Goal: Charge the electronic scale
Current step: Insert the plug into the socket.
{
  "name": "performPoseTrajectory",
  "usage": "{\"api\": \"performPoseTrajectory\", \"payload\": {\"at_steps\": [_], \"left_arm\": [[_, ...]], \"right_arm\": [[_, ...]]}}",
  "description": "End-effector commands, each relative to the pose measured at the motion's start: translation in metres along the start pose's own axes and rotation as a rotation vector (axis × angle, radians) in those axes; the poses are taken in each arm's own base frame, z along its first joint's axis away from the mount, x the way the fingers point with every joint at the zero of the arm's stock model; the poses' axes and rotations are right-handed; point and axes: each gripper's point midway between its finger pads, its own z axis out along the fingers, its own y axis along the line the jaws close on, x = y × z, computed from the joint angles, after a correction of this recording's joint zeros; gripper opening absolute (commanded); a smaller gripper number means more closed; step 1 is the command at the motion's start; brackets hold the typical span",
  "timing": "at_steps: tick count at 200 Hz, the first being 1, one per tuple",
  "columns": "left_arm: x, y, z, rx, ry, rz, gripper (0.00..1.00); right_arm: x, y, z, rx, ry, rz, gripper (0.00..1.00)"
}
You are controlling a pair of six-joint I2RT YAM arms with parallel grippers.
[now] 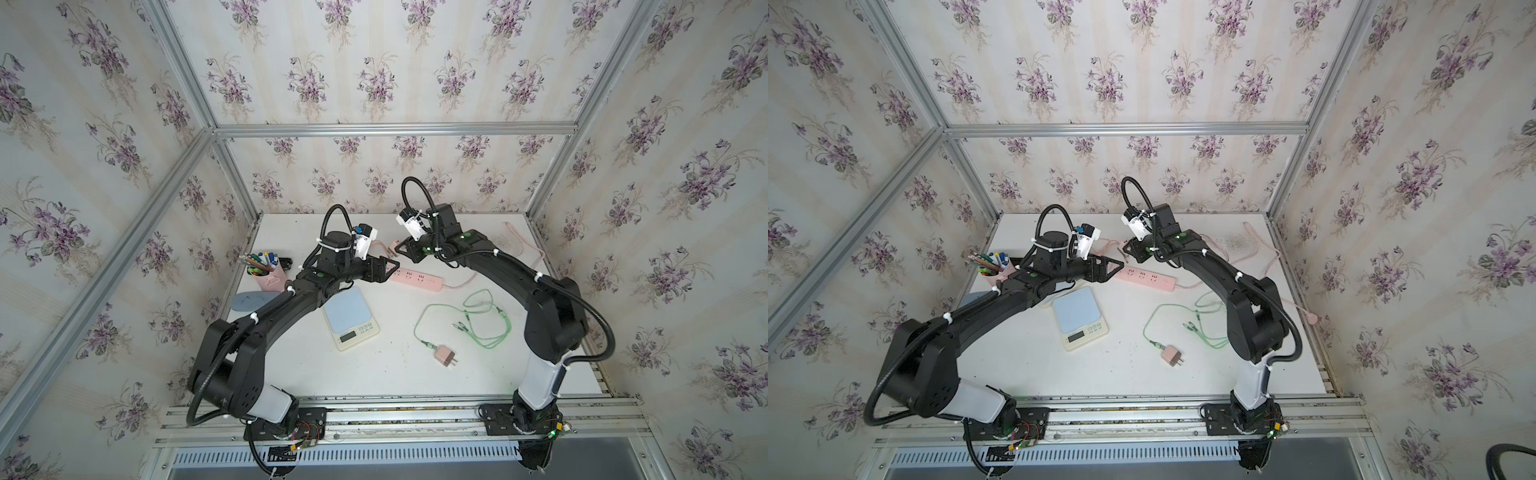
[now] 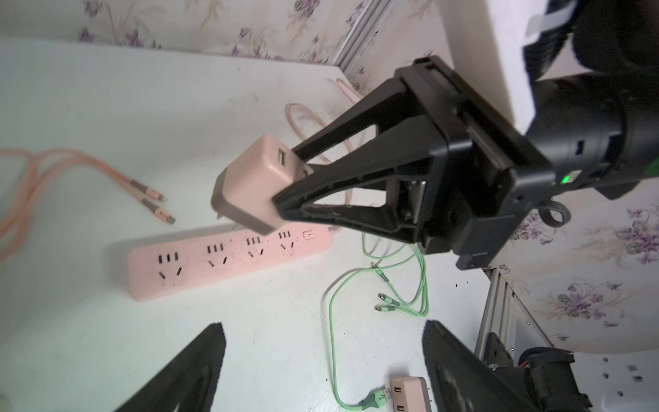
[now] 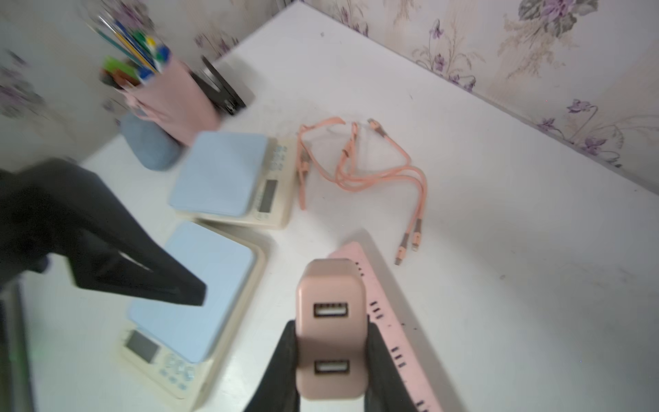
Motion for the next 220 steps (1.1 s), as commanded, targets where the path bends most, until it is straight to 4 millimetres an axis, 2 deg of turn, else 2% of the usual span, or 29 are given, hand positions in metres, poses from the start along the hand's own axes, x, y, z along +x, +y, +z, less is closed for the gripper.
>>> {"api": "performPoseTrajectory", "payload": {"at_steps": [1,38,89,121,167,220], "left_arm": [[0.002,0.007,0.012,0.049,0.045,-0.185,0.82],[0.004,0.027,0.035,0.025,0.077,-0.259,0.8],[0.009,0.059,0.056,-0.027,0.097,-0.366,0.74],[0.01,0.065,0.06,-0.046,0.096,-0.373,0.72],[0.015,0.072,0.065,-0.067,0.127,-0.374,0.69],[0.017,0.078,0.071,-0.08,0.142,-0.371,0.66]], "right_arm": [[0.025,-0.008,0.024,-0.018,0.125,-0.204,0.03],[0.04,-0.019,0.044,-0.008,0.179,-0.332,0.04],[0.056,-0.018,0.057,-0.055,0.203,-0.475,0.0],[0.059,-0.012,0.061,-0.099,0.193,-0.525,0.0],[0.077,-0.013,0.068,-0.152,0.284,-0.541,0.0],[0.076,-0.015,0.063,-0.134,0.314,-0.519,0.0]]}}
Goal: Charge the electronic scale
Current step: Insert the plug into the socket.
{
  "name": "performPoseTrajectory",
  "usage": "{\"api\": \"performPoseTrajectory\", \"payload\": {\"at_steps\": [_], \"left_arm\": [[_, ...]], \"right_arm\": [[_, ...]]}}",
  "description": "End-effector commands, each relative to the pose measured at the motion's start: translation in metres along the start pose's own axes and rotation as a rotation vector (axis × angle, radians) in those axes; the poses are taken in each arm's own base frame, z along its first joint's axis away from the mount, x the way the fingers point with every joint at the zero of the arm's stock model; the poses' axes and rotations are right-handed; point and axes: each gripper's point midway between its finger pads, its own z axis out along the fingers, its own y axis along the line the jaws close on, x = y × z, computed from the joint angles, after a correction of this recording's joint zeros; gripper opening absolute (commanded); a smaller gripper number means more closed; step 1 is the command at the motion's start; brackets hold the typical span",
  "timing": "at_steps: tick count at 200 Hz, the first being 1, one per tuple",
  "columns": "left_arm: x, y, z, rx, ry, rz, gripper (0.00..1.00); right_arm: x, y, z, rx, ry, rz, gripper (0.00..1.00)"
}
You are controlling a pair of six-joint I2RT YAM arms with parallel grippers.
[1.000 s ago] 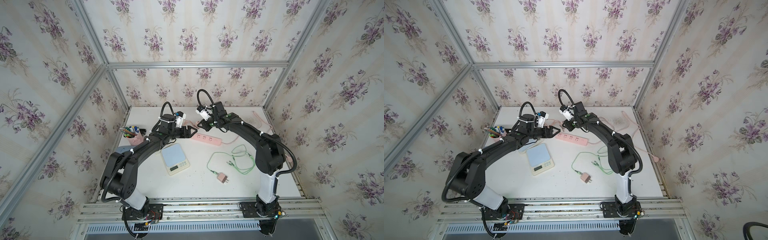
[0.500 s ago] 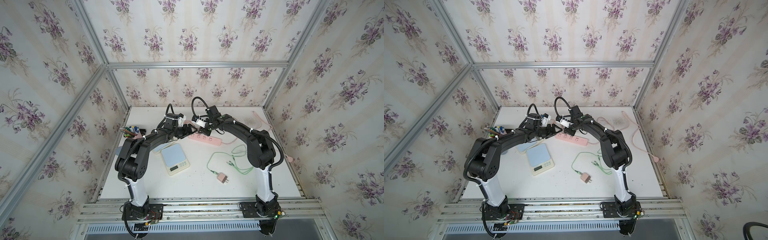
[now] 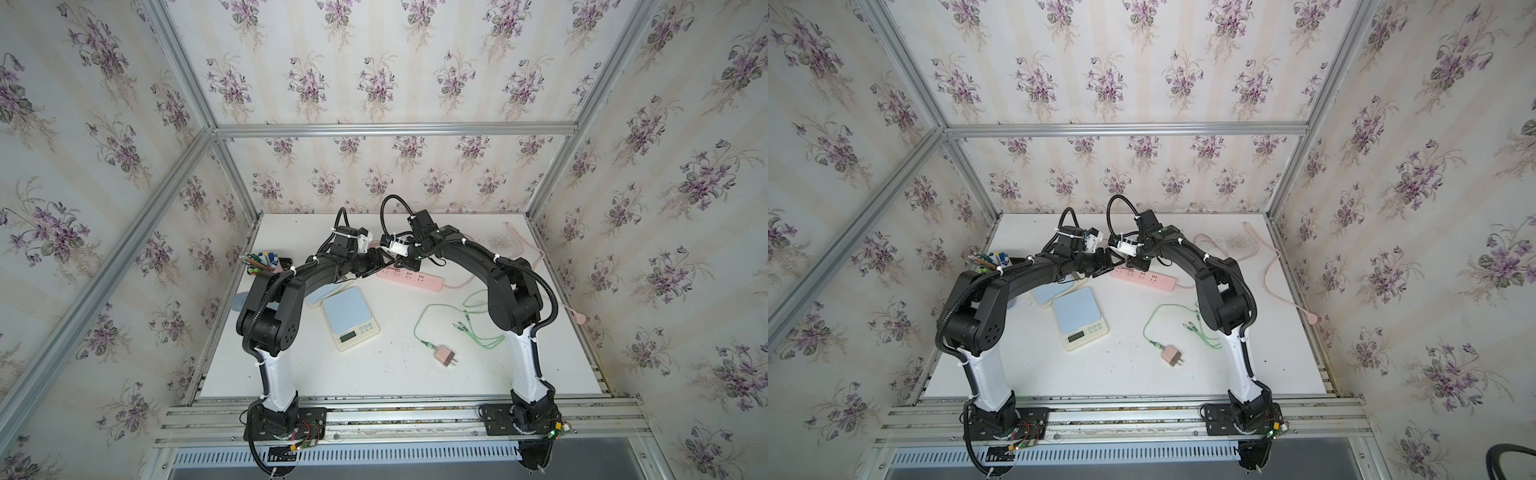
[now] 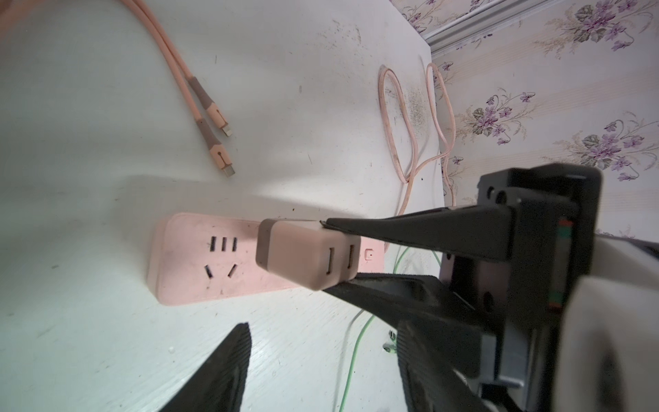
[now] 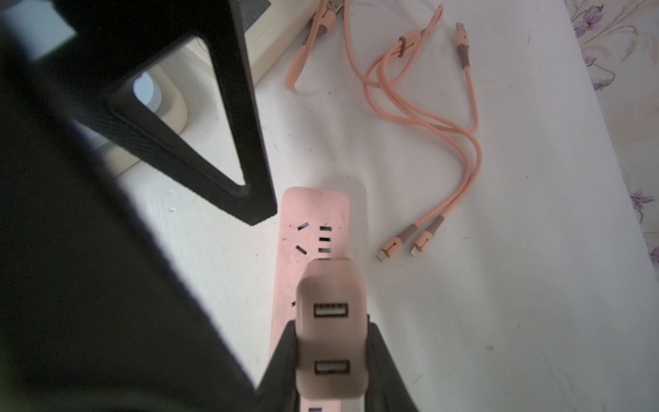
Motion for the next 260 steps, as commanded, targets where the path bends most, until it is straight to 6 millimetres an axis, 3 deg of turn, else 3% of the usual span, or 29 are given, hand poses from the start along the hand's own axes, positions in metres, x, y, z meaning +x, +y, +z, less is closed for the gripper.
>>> {"api": "performPoseTrajectory", "payload": {"at_steps": [1,44,110,179,223,260], "left_arm": [[-0.004,0.001,0.0,-0.01,-0.007,0.012,0.65],[-0.007,0.0,0.002,-0.016,-0.009,0.024,0.64],[-0.009,0.004,0.004,-0.036,-0.01,0.027,0.63],[-0.011,0.007,0.022,-0.07,0.003,0.03,0.6],[-0.003,0.014,0.039,-0.096,0.036,0.021,0.56],[0.004,0.023,0.04,-0.129,0.053,0.014,0.56]], "right_arm": [[0.011,0.009,-0.001,-0.044,0.054,0.013,0.0],[0.013,0.011,-0.006,-0.048,0.072,0.056,0.0],[0.016,0.016,0.011,-0.094,0.061,0.108,0.0],[0.054,0.018,0.029,-0.145,0.161,0.287,0.0],[0.08,0.034,0.042,-0.194,0.228,0.346,0.0],[0.077,0.031,0.038,-0.175,0.228,0.371,0.0]]}}
